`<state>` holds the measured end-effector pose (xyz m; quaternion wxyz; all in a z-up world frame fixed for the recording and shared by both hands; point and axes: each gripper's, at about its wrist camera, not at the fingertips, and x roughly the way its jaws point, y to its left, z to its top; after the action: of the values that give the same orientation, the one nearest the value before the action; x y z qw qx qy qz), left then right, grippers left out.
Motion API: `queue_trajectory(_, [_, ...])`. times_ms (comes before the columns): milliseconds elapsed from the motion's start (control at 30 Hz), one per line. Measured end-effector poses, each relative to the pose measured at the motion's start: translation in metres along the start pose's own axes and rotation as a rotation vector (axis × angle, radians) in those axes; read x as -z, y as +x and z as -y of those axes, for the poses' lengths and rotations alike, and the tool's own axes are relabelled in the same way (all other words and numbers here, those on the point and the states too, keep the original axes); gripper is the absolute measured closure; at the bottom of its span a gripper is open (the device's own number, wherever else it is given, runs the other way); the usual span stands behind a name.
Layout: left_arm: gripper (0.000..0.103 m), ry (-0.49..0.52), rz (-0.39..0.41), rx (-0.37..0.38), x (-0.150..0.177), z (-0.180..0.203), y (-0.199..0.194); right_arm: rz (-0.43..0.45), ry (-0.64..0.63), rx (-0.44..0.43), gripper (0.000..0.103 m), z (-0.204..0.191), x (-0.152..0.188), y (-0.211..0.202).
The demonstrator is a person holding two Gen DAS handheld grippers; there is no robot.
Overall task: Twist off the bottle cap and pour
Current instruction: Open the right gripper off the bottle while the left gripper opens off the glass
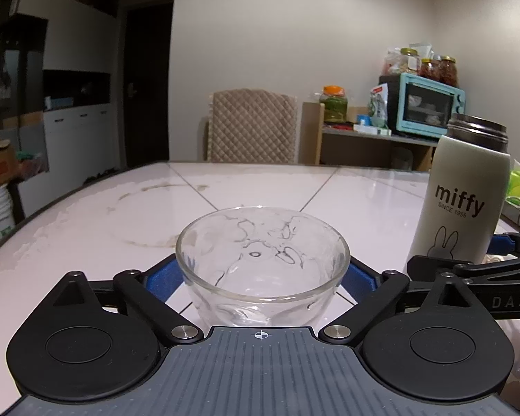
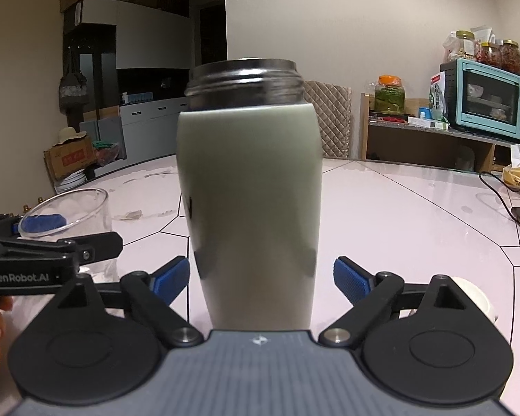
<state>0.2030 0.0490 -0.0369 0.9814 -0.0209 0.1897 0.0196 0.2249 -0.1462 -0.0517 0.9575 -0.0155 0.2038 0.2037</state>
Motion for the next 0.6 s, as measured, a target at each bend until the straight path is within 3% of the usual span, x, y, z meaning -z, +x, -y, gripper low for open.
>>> queue_trajectory(600, [0.000, -0.005, 0.014, -0.012, 0.0001, 0.0005, -0.0022, 0.020, 0.038, -0.003, 0.000, 0.0072, 0.0011, -0.0070])
